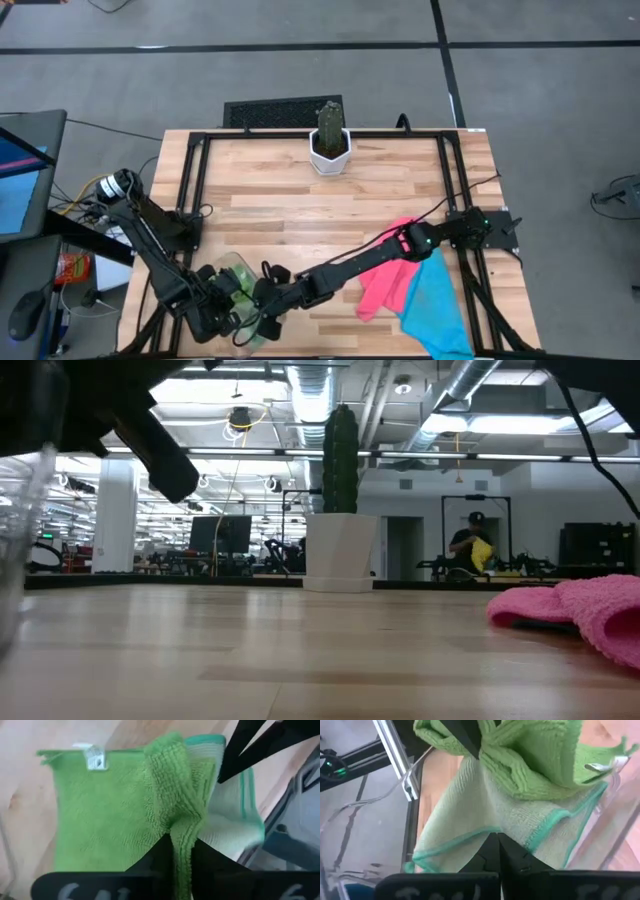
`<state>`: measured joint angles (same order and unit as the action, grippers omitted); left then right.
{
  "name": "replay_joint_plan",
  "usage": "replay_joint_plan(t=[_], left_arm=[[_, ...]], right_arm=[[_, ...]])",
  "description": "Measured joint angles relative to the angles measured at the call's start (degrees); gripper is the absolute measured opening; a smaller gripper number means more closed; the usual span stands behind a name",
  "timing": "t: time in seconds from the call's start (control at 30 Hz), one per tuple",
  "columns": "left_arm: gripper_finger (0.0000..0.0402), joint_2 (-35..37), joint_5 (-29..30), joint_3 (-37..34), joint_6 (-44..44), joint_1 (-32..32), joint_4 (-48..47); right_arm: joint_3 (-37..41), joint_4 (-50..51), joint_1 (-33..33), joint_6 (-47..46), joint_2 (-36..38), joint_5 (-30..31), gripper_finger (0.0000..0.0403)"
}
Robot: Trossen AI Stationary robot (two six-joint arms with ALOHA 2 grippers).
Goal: Fold microfiber towels
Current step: Put the folded green microfiber cloth into the transparent bin
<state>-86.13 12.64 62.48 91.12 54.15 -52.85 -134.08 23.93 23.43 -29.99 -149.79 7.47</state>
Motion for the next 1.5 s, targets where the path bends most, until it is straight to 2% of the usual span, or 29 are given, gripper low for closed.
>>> replay_joint_plan(t=[0.27,0.43,0.53,0.73,0.8,0.97,1.1,1.3,1.5], left_arm=[[0.0043,-0.14,-0.17,0.00,-1.90,-0.88,-0.16],[0.0052,-0.20,0.15,0.00,-5.15,-1.73,0.54],[0.0079,-0.20,-0.49,0.00,-7.12,-2.22,1.35],[0.0162,-0.20,-0.90,0.00,-10.62,-4.31,2.67],[0.0175,-0.20,-1.31,0.00,-11.09,-5.23,2.09],[0.0157,-0.20,-2.40,-0.01,-12.13,-6.01,3.52],[0.0150,-0.20,-5.29,-0.02,-12.36,-3.02,5.01],[0.0182,-2.07,-1.88,-0.02,-10.32,-0.53,5.15],[0.0209,-8.91,-7.64,-0.02,-14.40,-0.46,8.29]], right_arm=[[-0.09,-0.48,-0.67,-0.10,-0.25,-0.07,0.0015],[-0.61,1.81,-0.16,1.39,2.15,1.59,0.0015],[-0.77,4.51,-0.11,1.86,5.16,2.40,0.0019],[-0.64,5.94,-0.42,3.49,8.22,3.19,0.0025],[-0.70,5.61,-0.32,3.48,8.60,3.19,0.0024],[-0.64,7.64,-0.32,2.66,8.56,2.74,0.0022],[-0.66,10.10,-0.32,2.74,8.56,2.84,0.0028],[-0.66,12.05,-0.32,2.11,8.56,2.46,0.0031],[-0.66,12.14,-0.36,1.99,8.54,2.35,0.0028]])
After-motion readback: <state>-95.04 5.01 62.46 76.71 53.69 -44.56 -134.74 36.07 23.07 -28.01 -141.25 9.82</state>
